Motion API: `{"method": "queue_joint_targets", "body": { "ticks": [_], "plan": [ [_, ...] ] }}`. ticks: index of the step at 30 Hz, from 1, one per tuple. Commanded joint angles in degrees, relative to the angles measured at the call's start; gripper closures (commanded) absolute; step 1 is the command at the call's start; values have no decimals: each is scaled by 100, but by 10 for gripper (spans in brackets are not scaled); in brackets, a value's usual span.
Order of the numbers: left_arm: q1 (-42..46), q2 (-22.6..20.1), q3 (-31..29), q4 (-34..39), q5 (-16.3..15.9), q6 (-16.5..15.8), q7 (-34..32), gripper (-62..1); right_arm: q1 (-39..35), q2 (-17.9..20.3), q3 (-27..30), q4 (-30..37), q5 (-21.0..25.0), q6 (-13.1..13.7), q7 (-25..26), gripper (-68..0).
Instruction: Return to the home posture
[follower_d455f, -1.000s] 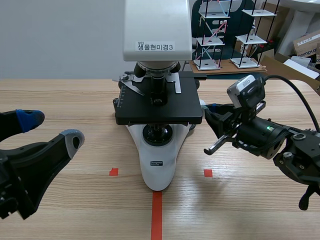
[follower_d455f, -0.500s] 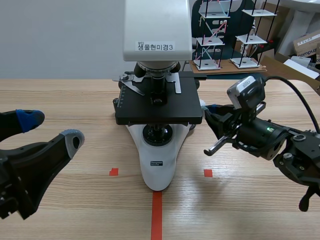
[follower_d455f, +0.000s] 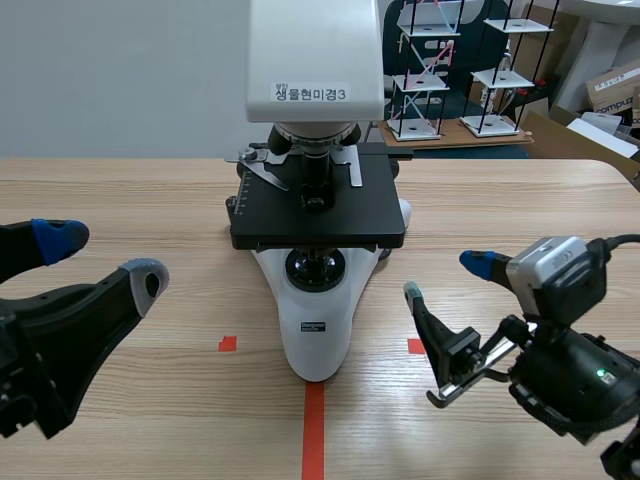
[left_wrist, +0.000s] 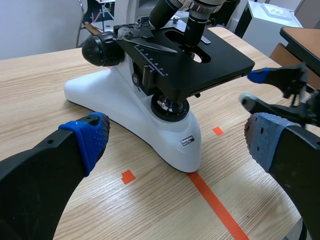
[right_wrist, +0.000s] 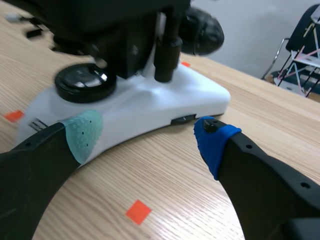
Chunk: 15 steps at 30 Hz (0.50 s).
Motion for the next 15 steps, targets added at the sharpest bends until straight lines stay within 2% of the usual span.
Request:
{"method": "queue_joint_targets", "body": {
  "ticks": [1,4,8,15],
  "plan": [
    [31,26,-22,70,-35,-11,-98,-566,-227,44,96,404,59,-4,66,-462],
    [31,26,-22,70,-35,-11,-98,-566,-850,46,221,1108,-52,0,-236,-554],
    [31,26,-22,70,-33,-11,-98,-566,-1679,120,282,1978,-79,20,-686,-563],
    [31,26,-22,70,-35,-11,-98,-566,-2791,223,442,2990,-90,66,-933,-567]
  ]
}}
